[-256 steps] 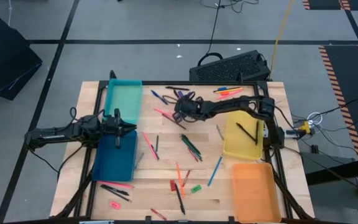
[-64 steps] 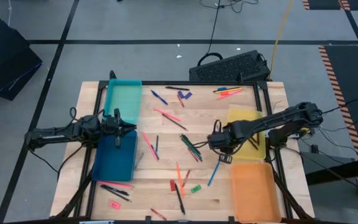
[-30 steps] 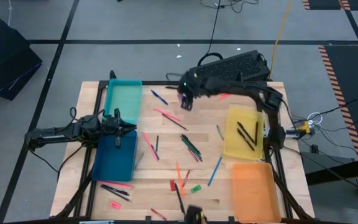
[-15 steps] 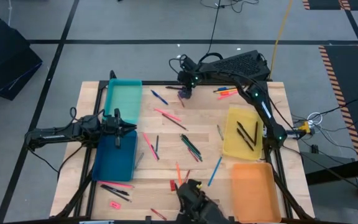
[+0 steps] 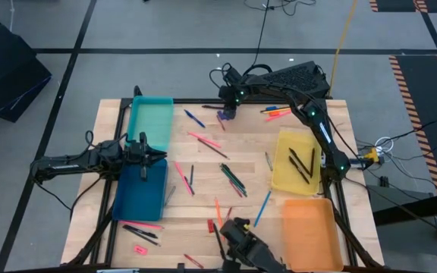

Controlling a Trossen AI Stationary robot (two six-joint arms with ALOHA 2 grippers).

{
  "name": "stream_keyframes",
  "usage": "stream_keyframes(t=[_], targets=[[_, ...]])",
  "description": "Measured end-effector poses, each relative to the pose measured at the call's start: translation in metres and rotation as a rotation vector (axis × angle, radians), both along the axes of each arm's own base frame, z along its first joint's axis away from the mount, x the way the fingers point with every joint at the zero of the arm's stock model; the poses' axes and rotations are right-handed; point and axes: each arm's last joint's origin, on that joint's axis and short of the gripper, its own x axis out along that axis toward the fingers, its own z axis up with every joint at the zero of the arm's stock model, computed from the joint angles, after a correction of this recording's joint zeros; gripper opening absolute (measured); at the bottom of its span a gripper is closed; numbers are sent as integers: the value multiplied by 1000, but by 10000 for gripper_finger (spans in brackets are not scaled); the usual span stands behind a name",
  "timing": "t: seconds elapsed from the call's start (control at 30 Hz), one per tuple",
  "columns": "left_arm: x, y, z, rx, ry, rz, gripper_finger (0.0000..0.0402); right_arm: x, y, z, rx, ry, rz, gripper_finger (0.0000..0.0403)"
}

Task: Sort crayons/erasers/pens/pencils in bins
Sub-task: Put the black pen into the yellow bin

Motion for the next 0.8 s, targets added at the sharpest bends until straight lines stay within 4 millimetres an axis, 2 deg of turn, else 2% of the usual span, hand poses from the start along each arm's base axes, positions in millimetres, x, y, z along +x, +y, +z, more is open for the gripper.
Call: stream_keyframes(t=[0.27,0.43,0.6,0.8], targets=[[0,0,0,0,0,0,44,5,14,8,-123,130,54,58],[0,0,0,0,0,0,44,6,17,10,-142,150,60,21],[0,0,0,0,1,0,44,5,20,10,-121,176,62,20],[0,0,0,0,0,0,44,7,42,10,-104,305,97,25]])
